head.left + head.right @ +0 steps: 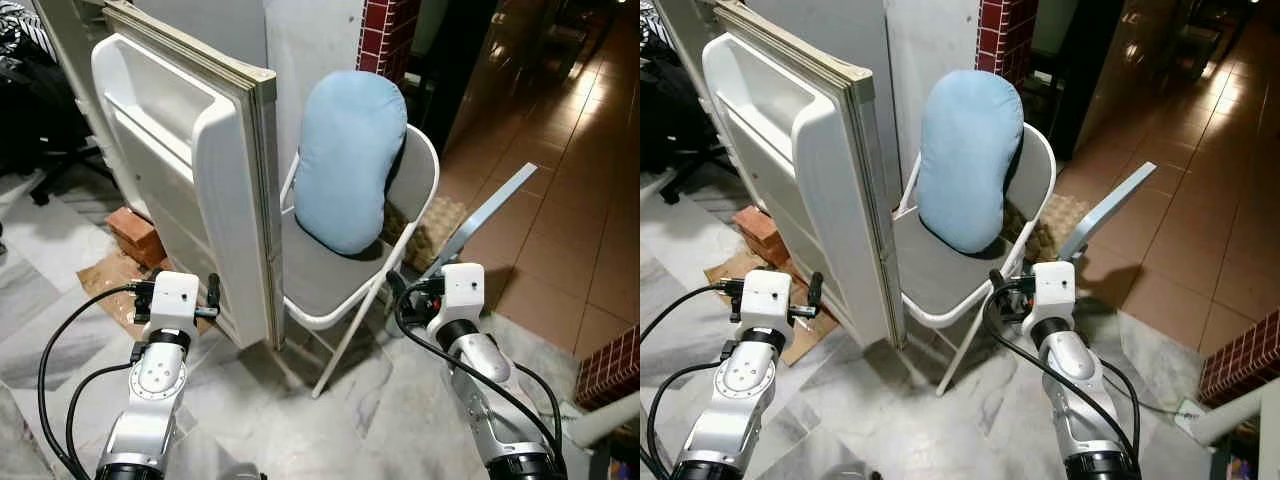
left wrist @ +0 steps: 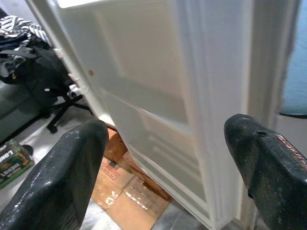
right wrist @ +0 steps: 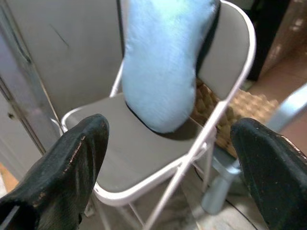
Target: Restocking fridge
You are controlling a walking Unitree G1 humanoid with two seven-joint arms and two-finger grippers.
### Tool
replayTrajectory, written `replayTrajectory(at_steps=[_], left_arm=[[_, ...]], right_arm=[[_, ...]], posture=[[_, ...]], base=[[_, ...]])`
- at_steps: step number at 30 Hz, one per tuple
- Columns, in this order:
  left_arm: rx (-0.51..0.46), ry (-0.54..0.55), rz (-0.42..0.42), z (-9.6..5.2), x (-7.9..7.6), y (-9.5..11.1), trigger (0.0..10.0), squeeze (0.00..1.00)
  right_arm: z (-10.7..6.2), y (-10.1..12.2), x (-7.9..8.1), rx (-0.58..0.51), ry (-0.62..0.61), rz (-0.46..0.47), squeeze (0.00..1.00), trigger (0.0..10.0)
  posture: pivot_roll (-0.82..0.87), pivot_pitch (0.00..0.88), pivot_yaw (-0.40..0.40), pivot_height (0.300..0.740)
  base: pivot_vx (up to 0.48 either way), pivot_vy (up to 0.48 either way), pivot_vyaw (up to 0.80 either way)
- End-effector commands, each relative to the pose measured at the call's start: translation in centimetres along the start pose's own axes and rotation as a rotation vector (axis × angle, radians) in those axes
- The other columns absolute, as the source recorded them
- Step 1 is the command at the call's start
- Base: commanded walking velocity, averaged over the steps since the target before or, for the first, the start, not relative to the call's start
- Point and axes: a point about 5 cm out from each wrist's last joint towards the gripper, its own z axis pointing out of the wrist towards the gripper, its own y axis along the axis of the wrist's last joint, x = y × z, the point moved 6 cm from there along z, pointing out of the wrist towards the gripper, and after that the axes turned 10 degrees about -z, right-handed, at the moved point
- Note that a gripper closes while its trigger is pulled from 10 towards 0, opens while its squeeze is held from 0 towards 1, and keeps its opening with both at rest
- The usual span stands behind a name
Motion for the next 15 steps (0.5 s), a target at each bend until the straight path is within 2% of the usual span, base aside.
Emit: replayTrajectory(at_steps=[1,9,11,14,15], left_arm=[[0.006,0.004,-0.001,0.0,0.3,-0.2,10.0,0.0],[0.018,0.006,-0.005,0.1,0.3,-0.4,10.0,0.0],[0.022,0.004,-0.005,0.1,0.2,-0.5,10.0,0.0],[0.077,-0.031,-0.092,0.2,-0.7,-1.0,10.0,0.0],[0.125,-0.091,-0.178,0.2,-2.0,-1.3,10.0,0.0]], right_arm=[[0.2,1.0,0.2,-0.03,0.011,0.007,0.0,10.0],[0.2,1.1,0.1,-0.037,0.011,0.012,0.0,10.0],[0.2,1.2,0.1,-0.037,0.011,0.014,0.0,10.0],[0.3,1.3,-0.1,-0.039,0.009,0.018,0.0,10.0],[0.4,1.4,-0.1,-0.042,0.009,0.018,0.0,10.0]], posture=[[-0.02,0.0,-0.028,0.74],[-0.02,0.0,-0.026,0.74],[-0.02,0.0,-0.026,0.74],[-0.02,0.0,-0.028,0.74],[-0.01,0.0,-0.03,0.74]], base=[[0.334,0.0,0.0],[0.329,0.0,0.0],[0.0,0.0,0.0],[0.0,0.0,0.0],[0.0,0.0,0.0]])
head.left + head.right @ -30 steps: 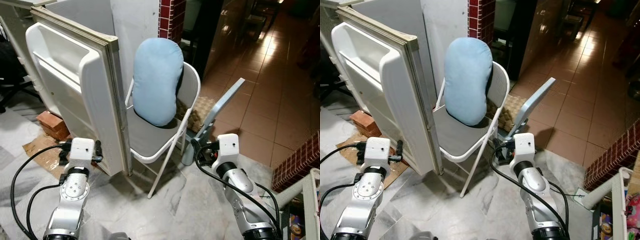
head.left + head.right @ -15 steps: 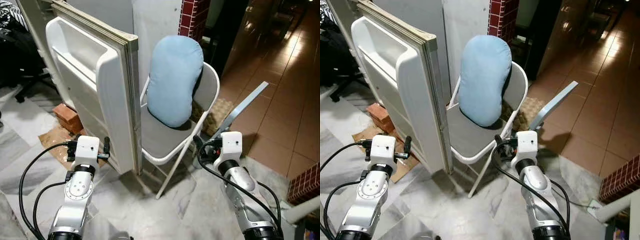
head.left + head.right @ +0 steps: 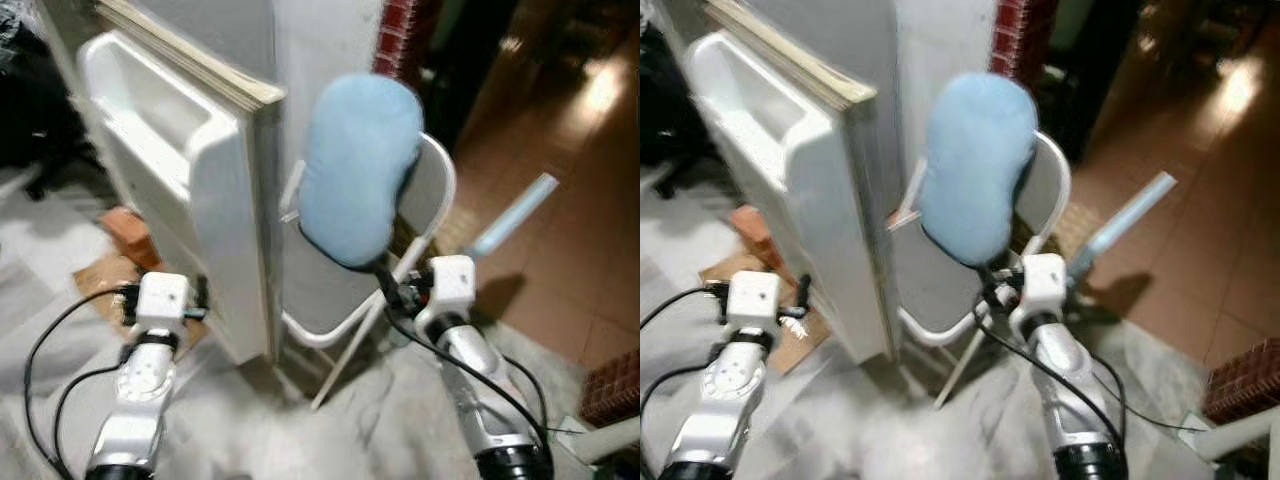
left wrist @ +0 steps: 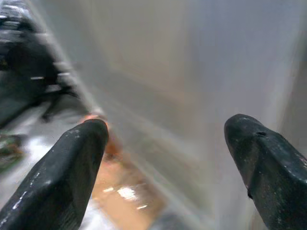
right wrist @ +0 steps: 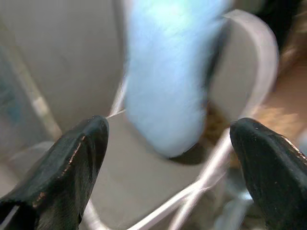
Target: Restocking fridge
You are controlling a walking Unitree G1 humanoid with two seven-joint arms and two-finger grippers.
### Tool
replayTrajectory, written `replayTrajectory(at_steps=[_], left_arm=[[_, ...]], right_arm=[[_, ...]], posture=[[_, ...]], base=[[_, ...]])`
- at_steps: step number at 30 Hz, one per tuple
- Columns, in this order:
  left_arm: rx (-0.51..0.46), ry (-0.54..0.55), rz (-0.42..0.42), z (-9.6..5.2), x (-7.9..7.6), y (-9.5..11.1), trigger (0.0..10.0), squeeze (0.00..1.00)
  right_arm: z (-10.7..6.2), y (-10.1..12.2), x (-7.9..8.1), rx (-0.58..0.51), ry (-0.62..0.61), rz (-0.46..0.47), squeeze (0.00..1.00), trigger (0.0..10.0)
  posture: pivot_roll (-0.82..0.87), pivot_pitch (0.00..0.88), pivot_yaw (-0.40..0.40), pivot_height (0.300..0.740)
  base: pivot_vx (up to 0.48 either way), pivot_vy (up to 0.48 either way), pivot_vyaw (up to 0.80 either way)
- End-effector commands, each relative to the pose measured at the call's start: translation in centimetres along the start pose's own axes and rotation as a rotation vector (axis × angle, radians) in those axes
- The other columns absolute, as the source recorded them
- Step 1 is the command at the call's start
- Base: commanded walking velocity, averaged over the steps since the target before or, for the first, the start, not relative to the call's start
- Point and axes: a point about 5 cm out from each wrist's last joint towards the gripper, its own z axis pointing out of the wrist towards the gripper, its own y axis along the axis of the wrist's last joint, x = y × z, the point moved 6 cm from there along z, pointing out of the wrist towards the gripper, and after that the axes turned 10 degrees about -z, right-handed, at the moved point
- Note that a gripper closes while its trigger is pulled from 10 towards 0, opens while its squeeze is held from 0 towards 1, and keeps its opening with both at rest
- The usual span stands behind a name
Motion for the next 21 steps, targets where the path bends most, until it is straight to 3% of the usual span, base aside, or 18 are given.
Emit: replayTrajectory(at_steps=[1,3,5,12,16,18,21], left_arm=[[0.077,-0.133,-0.122,-0.2,-3.5,-0.8,10.0,0.0],[0.126,-0.206,-0.249,-0.5,-5.4,-0.8,10.0,0.0],[0.154,-0.231,-0.266,-0.6,-6.3,-1.1,10.0,0.0],[0.223,-0.379,-0.201,-1.7,-9.2,-1.7,10.0,0.0],[0.294,-0.421,-0.178,-2.3,-9.8,-2.3,10.0,0.0],[0.381,-0.345,-0.174,-2.4,-9.0,-3.6,10.0,0.0],[0.401,-0.317,-0.179,-2.3,-8.7,-3.9,10.0,0.0]], right_arm=[[-0.3,-0.4,-1.4,0.015,-0.035,0.0,0.0,10.0],[-0.2,-0.3,-1.4,0.015,-0.034,-0.002,0.0,10.0],[-0.1,-0.2,-1.4,0.012,-0.034,-0.001,0.0,10.0],[0.6,0.6,-1.5,-0.013,-0.019,0.004,0.0,10.0],[1.2,1.1,-1.6,-0.027,-0.011,-0.004,0.0,10.0],[2.2,2.0,-1.5,-0.044,-0.016,0.001,0.0,10.0],[2.9,2.5,-1.2,-0.05,-0.014,0.015,0.0,10.0]], posture=[[-0.01,0.0,-0.031,0.74],[-0.01,0.0,-0.033,0.74],[-0.01,0.0,-0.032,0.74],[-0.01,0.0,-0.033,0.74],[-0.01,0.0,-0.032,0.74],[0.0,0.0,-0.029,0.74],[0.0,0.0,-0.029,0.74]], base=[[0.0,0.0,0.0],[0.0,0.0,0.0],[0.0,0.0,0.0],[0.0,0.0,0.0],[0.0,0.0,0.0],[0.0,0.0,0.0],[0.0,0.0,0.0]])
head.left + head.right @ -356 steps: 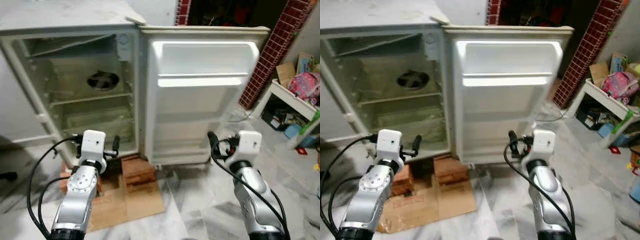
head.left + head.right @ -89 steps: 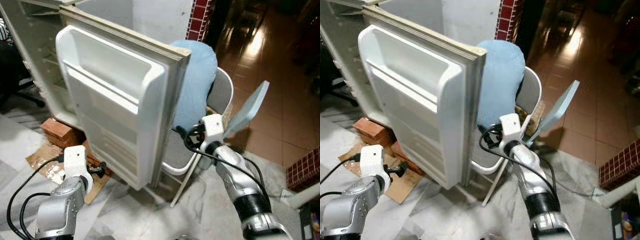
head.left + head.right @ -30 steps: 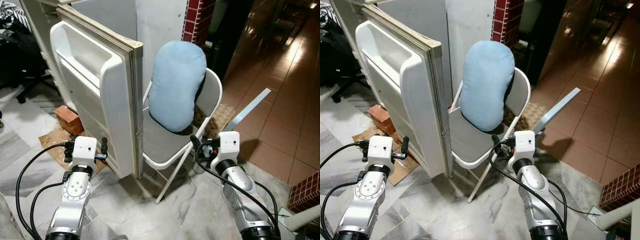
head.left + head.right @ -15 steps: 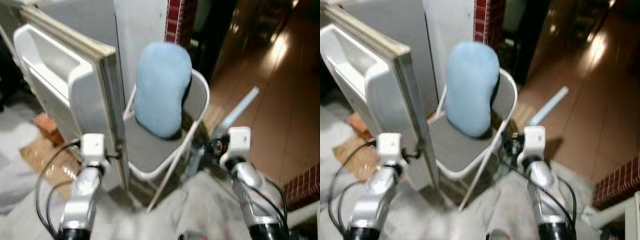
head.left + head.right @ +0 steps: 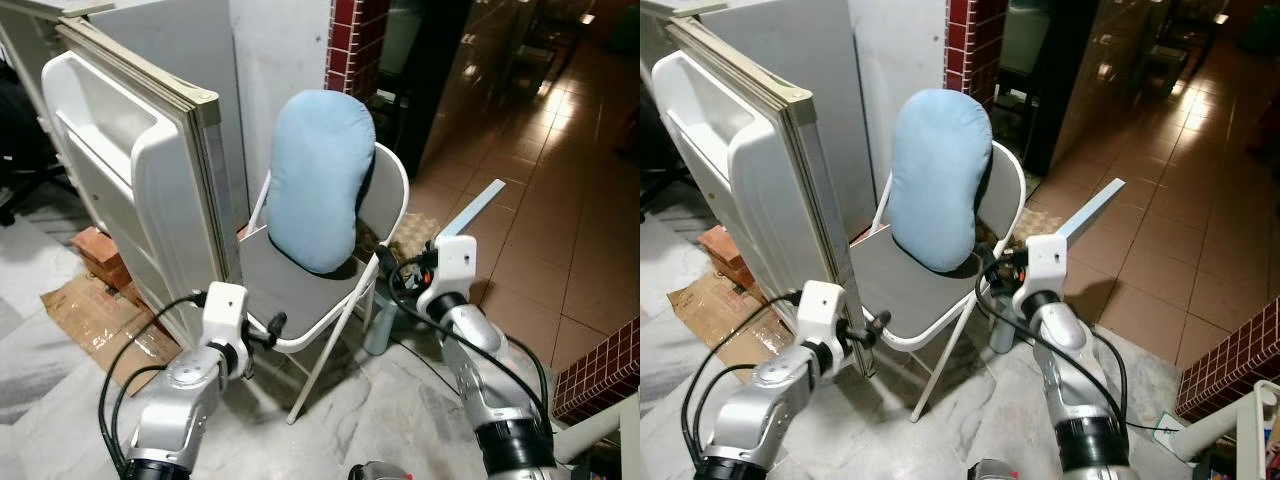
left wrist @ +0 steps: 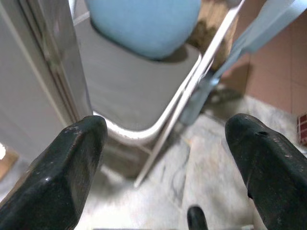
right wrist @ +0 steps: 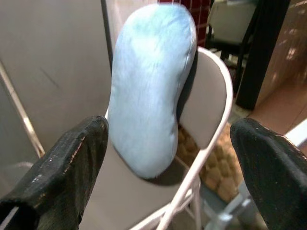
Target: Restocking fridge
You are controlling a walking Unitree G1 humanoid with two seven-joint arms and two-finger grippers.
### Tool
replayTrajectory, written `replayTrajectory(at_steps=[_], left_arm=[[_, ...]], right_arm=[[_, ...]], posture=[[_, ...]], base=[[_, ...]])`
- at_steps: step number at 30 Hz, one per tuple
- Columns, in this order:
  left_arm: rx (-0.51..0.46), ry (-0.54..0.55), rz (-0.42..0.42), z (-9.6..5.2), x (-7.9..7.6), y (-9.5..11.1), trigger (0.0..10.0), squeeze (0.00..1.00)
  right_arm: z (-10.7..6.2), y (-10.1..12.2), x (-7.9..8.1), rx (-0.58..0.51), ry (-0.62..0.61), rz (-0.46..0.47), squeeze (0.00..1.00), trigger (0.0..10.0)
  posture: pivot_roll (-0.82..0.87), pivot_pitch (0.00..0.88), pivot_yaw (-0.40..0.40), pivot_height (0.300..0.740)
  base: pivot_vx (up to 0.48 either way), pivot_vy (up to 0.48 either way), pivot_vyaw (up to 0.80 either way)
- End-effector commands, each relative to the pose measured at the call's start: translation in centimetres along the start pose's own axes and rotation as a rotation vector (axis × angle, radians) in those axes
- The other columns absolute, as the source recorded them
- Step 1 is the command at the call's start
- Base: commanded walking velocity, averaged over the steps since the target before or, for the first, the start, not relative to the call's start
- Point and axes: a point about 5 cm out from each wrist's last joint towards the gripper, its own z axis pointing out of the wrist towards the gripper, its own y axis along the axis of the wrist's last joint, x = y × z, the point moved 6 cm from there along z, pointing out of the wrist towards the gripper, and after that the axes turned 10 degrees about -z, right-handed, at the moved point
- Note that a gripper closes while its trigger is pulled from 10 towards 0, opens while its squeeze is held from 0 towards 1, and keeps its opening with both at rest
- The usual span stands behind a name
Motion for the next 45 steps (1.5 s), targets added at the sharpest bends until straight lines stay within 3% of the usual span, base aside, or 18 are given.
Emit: replayTrajectory(at_steps=[1,6,17,19,21,22,25,26,29,30,33,35,36,37,40,42,43,45], left_arm=[[0.014,0.019,-0.018,-0.2,0.2,0.2,10.0,0.0],[0.12,-0.043,-0.078,-0.6,-1.8,-1.5,10.0,0.0],[0.275,-0.002,-0.089,0.0,-1.5,-3.9,10.0,0.0],[0.274,-0.002,-0.083,0.2,-1.5,-3.8,10.0,0.0],[0.274,-0.002,-0.079,0.3,-1.4,-3.7,10.0,0.0],[0.272,-0.003,-0.068,0.6,-1.5,-3.6,10.0,0.0],[0.272,-0.004,-0.063,0.8,-1.6,-3.5,10.0,0.0],[0.272,-0.004,-0.063,0.8,-1.6,-3.5,10.0,0.0],[0.264,-0.001,-0.067,1.1,-1.6,-3.3,10.0,0.0],[0.26,0.002,-0.075,1.1,-1.6,-3.2,10.0,0.0],[0.26,0.001,-0.08,1.1,-1.6,-3.2,10.0,0.0],[0.259,-0.002,-0.075,1.2,-1.6,-3.2,10.0,0.0],[0.239,-0.003,-0.056,1.4,-1.6,-2.8,10.0,0.0],[0.228,-0.004,-0.049,1.5,-1.6,-2.5,10.0,0.0],[0.179,0.03,-0.063,1.7,-0.8,-1.5,10.0,0.0],[0.101,0.06,-0.084,1.9,0.2,0.0,10.0,0.0],[0.058,0.076,-0.074,2.0,1.0,1.0,10.0,0.0],[0.057,0.057,-0.051,2.2,1.0,1.4,10.0,0.0]], right_arm=[[0.9,0.4,0.1,-0.006,-0.01,0.018,0.0,10.0],[3.4,3.1,2.5,-0.053,0.028,0.076,0.0,10.0],[6.4,10.3,10.9,-0.136,0.255,0.215,0.0,10.0],[5.1,13.5,14.4,-0.2,0.438,0.218,0.0,10.0],[4.3,14.5,15.6,-0.221,0.513,0.215,0.0,10.0],[2.2,16.0,17.5,-0.262,0.683,0.199,0.0,10.0],[-1.1,16.9,18.9,-0.291,0.907,0.208,0.0,10.0],[-1.1,16.9,18.9,-0.291,0.907,0.208,0.0,10.0],[-5.1,17.3,18.3,-0.304,1.136,0.242,0.0,10.0],[-7.7,17.8,17.4,-0.348,1.255,0.246,0.0,10.0],[-8.4,17.8,16.1,-0.362,1.265,0.258,0.0,10.0],[-5.2,15.3,14.7,-0.268,1.082,0.215,0.0,10.0],[-2.0,11.2,12.8,-0.139,0.882,0.123,0.0,10.0],[-1.3,9.9,12.1,-0.1,0.83,0.089,0.0,10.0],[0.2,6.1,9.4,0.02,0.666,0.039,0.0,10.0],[0.6,2.7,6.3,0.109,0.513,-0.003,0.0,10.0],[0.2,-0.2,3.1,0.193,0.357,-0.016,0.0,10.0],[-0.4,-1.6,1.0,0.242,0.251,0.01,0.0,10.0]], posture=[[0.0,0.0,-0.029,0.74],[0.01,0.0,-0.032,0.74],[0.03,0.0,-0.049,0.74],[0.02,0.0,-0.057,0.74],[0.02,0.0,-0.057,0.74],[0.02,0.0,-0.067,0.74],[0.02,0.0,-0.07,0.74],[0.02,0.0,-0.07,0.74],[0.02,0.0,-0.082,0.74],[0.02,0.0,-0.081,0.74],[0.01,0.0,-0.078,0.74],[0.0,0.0,-0.07,0.74],[0.0,0.0,-0.069,0.74],[0.0,0.0,-0.069,0.74],[0.0,0.0,-0.064,0.74],[0.0,0.0,-0.057,0.74],[-0.01,0.0,-0.054,0.74],[-0.01,0.0,-0.052,0.74]], base=[[0.0,0.0,0.0],[0.0,0.0,0.0],[0.0,0.0,0.0],[0.0,0.0,0.0],[0.0,0.0,0.0],[0.0,0.0,0.0],[0.0,0.0,0.0],[0.0,0.0,0.0],[0.0,0.0,0.0],[0.0,0.0,0.0],[0.0,0.0,0.0],[0.0,0.0,0.0],[0.0,0.0,0.0],[0.0,0.0,0.0],[0.0,0.0,0.0],[0.0,0.0,0.0],[0.0,0.0,0.0],[0.0,0.0,0.0]])
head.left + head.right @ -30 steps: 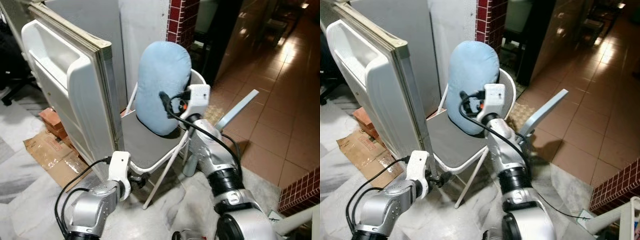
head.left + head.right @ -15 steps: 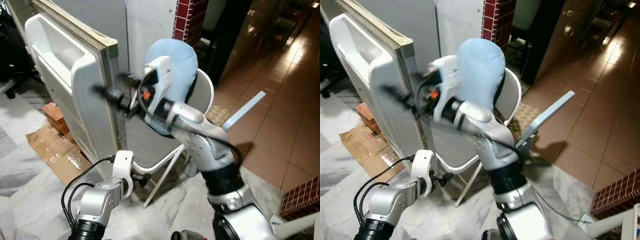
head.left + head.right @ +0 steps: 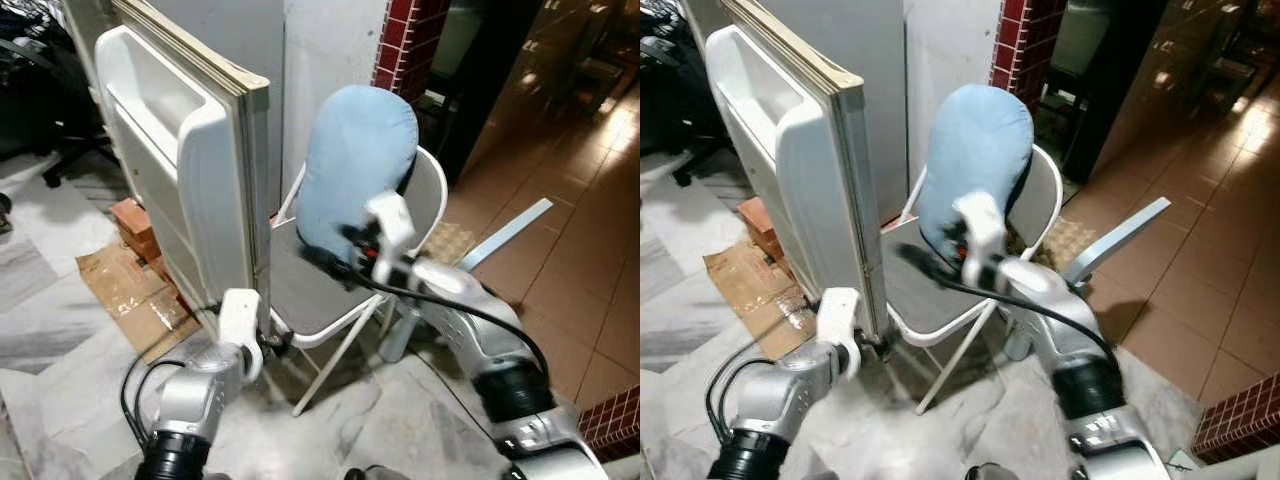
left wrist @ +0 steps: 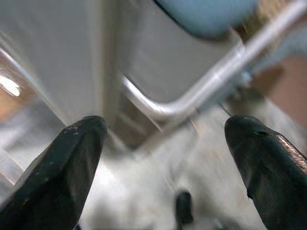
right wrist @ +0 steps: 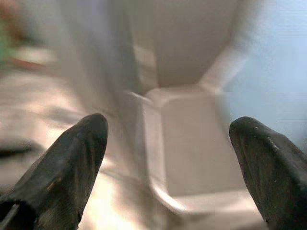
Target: Restocking fridge
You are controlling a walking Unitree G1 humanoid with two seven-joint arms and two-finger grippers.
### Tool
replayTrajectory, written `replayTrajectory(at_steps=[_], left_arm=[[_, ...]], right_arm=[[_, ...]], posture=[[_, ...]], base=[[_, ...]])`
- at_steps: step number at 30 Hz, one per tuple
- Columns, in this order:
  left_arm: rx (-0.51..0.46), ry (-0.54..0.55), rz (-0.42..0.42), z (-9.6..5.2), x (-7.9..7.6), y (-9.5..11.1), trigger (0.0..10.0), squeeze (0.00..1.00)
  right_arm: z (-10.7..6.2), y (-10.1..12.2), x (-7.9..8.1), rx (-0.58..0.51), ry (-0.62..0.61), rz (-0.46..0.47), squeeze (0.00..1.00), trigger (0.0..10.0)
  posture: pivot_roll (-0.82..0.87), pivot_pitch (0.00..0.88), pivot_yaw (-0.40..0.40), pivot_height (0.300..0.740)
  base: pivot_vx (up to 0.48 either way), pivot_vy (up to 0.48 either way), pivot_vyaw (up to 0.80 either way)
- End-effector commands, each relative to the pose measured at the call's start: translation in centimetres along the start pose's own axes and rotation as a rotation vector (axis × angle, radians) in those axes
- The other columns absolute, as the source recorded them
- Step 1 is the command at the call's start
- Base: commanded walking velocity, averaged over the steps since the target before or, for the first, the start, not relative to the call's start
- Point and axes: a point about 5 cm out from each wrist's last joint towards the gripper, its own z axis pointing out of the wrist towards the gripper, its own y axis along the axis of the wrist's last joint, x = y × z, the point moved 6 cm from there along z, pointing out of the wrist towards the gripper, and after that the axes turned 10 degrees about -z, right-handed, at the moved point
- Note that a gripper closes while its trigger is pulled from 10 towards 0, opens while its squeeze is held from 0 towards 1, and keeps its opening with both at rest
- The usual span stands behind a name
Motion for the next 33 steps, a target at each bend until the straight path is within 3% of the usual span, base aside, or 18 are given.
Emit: replayTrajectory(at_steps=[1,3,9,10,12,15,18,19,20,21,24,25,28,31,32,33], left_arm=[[0.002,-0.028,0.043,0.6,-0.6,0.4,10.0,0.0],[0.018,-0.042,0.084,1.2,-0.8,0.6,10.0,0.0],[0.013,-0.079,0.2,3.6,-2.5,2.2,10.0,0.0],[-0.007,-0.104,0.229,4.1,-3.3,3.0,10.0,0.0],[-0.023,-0.131,0.245,4.5,-4.3,3.7,10.0,0.0],[-0.028,-0.17,0.283,4.9,-5.5,4.1,10.0,0.0],[-0.071,-0.19,0.334,5.0,-6.3,5.1,10.0,0.0],[-0.145,-0.12,0.369,5.1,-5.6,7.3,10.0,0.0],[-0.145,-0.12,0.369,5.1,-5.6,7.3,10.0,0.0],[-0.224,-0.031,0.354,4.9,-4.4,9.8,10.0,0.0],[-0.298,0.048,0.321,4.4,-2.7,12.6,10.0,0.0],[-0.344,0.104,0.303,3.7,-1.1,14.6,10.0,0.0],[-0.374,0.146,0.302,3.3,-0.1,15.7,10.0,0.0],[-0.442,0.31,0.244,1.7,3.8,17.8,10.0,0.0],[-0.442,0.31,0.244,1.7,3.8,17.8,10.0,0.0],[-0.477,0.381,0.202,0.9,5.9,18.3,10.0,0.0]], right_arm=[[-0.9,-0.2,-1.9,-0.002,-0.111,0.044,0.0,10.0],[-1.8,-0.6,-2.3,-0.011,-0.148,0.077,0.0,10.0],[-4.9,-1.7,-1.9,-0.043,-0.18,0.063,0.0,10.0],[-6.2,-3.7,-1.7,0.014,-0.197,0.069,0.0,10.0],[-7.6,-5.5,-1.2,0.069,-0.202,0.073,0.0,10.0],[-8.8,-6.6,-0.6,0.103,-0.213,0.08,0.0,10.0],[-9.2,-6.3,0.0,0.091,-0.221,0.096,0.0,10.0],[-9.4,-6.0,0.2,0.076,-0.23,0.095,0.0,10.0],[-9.4,-6.0,0.2,0.076,-0.23,0.095,0.0,10.0],[-9.6,-5.9,0.3,0.062,-0.234,0.103,0.0,10.0],[-9.9,-5.7,0.4,0.053,-0.234,0.11,0.0,10.0],[-10.0,-5.5,0.4,0.042,-0.234,0.109,0.0,10.0],[-10.0,-5.3,0.3,0.039,-0.236,0.109,0.0,10.0],[-9.6,-5.3,0.2,0.04,-0.234,0.11,0.0,10.0],[-9.6,-5.3,0.2,0.04,-0.234,0.11,0.0,10.0],[-9.2,-5.4,0.2,0.042,-0.229,0.109,0.0,10.0]], posture=[[-0.02,0.0,-0.05,0.74],[-0.04,0.0,-0.042,0.74],[-0.09,0.0,-0.016,0.74],[-0.1,0.0,-0.009,0.74],[-0.12,0.0,0.001,0.74],[-0.15,0.0,0.011,0.74],[-0.18,0.0,0.026,0.74],[-0.19,0.0,0.029,0.74],[-0.19,0.0,0.029,0.74],[-0.2,0.0,0.034,0.74],[-0.2,0.0,0.035,0.74],[-0.2,0.0,0.035,0.74],[-0.19,0.0,0.034,0.74],[-0.17,0.0,0.025,0.74],[-0.17,0.0,0.025,0.74],[-0.16,0.0,0.02,0.74]], base=[[0.0,0.0,0.0],[0.0,0.0,0.0],[0.0,0.0,0.0],[0.0,0.0,0.0],[0.0,0.0,0.0],[0.0,0.0,0.0],[0.0,0.0,0.0],[0.0,0.0,0.0],[0.0,0.0,0.0],[0.0,0.0,0.0],[0.0,0.0,0.0],[0.0,0.0,0.0],[0.0,0.0,0.0],[0.0,0.0,0.0],[0.0,0.0,0.0],[0.0,0.0,0.0]])
